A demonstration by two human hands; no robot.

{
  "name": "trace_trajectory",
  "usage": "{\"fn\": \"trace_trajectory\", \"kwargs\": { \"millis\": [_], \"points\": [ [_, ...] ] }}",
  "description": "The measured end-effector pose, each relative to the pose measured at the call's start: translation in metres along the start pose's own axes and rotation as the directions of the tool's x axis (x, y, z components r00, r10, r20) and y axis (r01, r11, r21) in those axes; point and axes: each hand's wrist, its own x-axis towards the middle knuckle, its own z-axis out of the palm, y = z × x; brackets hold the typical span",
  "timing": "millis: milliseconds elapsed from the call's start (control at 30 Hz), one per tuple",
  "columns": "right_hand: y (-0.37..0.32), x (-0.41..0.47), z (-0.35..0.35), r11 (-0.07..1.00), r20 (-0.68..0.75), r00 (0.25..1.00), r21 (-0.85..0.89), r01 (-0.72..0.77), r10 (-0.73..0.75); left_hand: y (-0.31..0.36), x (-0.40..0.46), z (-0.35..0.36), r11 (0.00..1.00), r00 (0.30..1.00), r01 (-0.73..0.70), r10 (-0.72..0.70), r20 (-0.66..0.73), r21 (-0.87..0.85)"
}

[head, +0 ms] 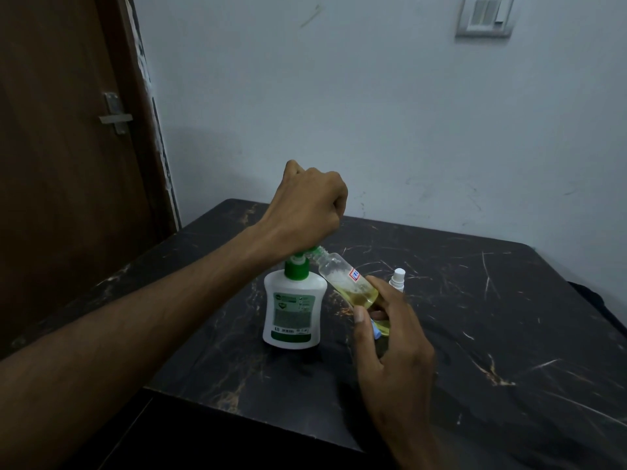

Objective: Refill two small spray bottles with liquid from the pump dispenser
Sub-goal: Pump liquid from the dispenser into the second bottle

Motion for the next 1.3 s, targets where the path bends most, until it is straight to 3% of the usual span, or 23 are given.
{"fn": "trace_trajectory", "kwargs": {
  "millis": [1300],
  "points": [
    [-0.0009,0.0004,-0.0014,1.0,0.021,1.0,-0.003,0.011,-0.011,-0.004,0.0014,-0.0019,0.999,0.999,-0.035,0.035,-0.006,0.021]
  ]
}}
